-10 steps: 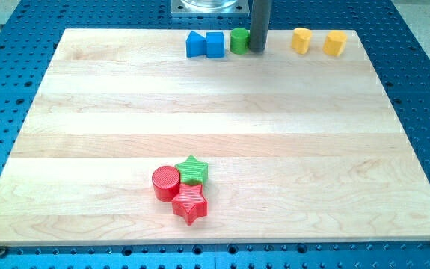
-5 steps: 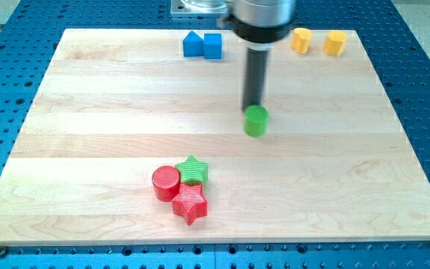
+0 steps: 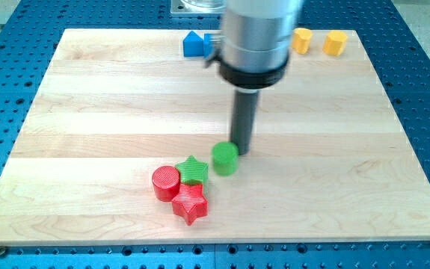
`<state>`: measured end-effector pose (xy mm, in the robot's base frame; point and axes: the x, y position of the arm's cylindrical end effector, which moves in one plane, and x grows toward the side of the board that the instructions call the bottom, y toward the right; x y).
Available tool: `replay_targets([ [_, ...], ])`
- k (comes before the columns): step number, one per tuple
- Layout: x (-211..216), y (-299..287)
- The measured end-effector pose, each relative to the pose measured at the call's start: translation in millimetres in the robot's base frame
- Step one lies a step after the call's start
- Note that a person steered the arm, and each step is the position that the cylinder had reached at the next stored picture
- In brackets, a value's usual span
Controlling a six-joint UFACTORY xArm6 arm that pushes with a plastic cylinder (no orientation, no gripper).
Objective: Put the green circle into the green star
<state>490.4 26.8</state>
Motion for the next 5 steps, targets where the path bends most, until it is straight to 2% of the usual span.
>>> replay_targets([
  [1,18.6,3.6],
  [2,18.7,1.3],
  [3,18.1,-32.1],
  [5,-34.6,-30.4],
])
